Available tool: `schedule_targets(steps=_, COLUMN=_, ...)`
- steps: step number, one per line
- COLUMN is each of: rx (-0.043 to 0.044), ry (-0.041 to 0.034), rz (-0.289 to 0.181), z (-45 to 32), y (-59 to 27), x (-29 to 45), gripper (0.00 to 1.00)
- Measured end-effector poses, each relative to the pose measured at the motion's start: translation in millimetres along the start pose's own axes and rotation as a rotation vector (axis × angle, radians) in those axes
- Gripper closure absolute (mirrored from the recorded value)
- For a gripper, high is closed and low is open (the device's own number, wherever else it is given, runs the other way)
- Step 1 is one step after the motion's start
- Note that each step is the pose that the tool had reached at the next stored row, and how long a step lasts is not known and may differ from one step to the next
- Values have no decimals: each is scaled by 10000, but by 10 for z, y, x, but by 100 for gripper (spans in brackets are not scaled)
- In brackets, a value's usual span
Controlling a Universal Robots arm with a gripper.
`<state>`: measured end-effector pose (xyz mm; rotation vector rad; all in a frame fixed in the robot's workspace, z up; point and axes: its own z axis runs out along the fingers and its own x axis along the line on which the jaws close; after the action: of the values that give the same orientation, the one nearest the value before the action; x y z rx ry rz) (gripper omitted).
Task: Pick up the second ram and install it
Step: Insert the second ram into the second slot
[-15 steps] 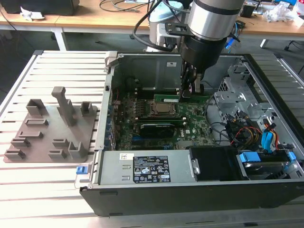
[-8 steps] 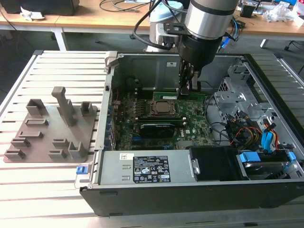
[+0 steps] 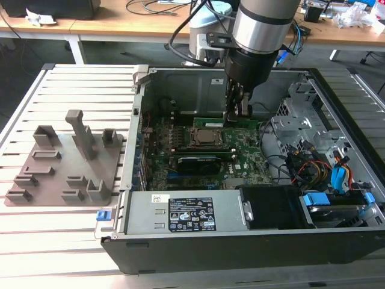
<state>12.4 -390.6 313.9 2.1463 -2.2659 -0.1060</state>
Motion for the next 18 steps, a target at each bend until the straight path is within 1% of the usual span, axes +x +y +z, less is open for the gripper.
schedule_targets(steps=6, rx=-4, ry=-1, rz=1, z=86, y=6, x=3, gripper=86)
schedule_targets(steps=7, rx=-5, ry=0, rz=1, z=108, y=24, x=5, gripper=86)
schedule_targets(steps=8, rx=-5, ry=-1, rz=1, z=150, y=35, x=7, gripper=86)
schedule_targets(steps=10, rx=-4, ry=-1, rz=0, z=215, y=34, x=9, gripper=86)
schedule_targets(steps=13, rx=-5, ry=-6, rz=-7, z=291, y=44, x=12, gripper=86)
schedule_targets(steps=16, rx=-8, ry=-16, rz=-52, z=333, y=166, x=17, gripper=86)
schedule_targets(steps=17, rx=-8, ry=-15, rz=-88, z=340, y=176, x=12, gripper=86)
schedule_targets(steps=18, rx=-15, ry=-4, rz=-276, z=347, y=176, x=2, gripper=86)
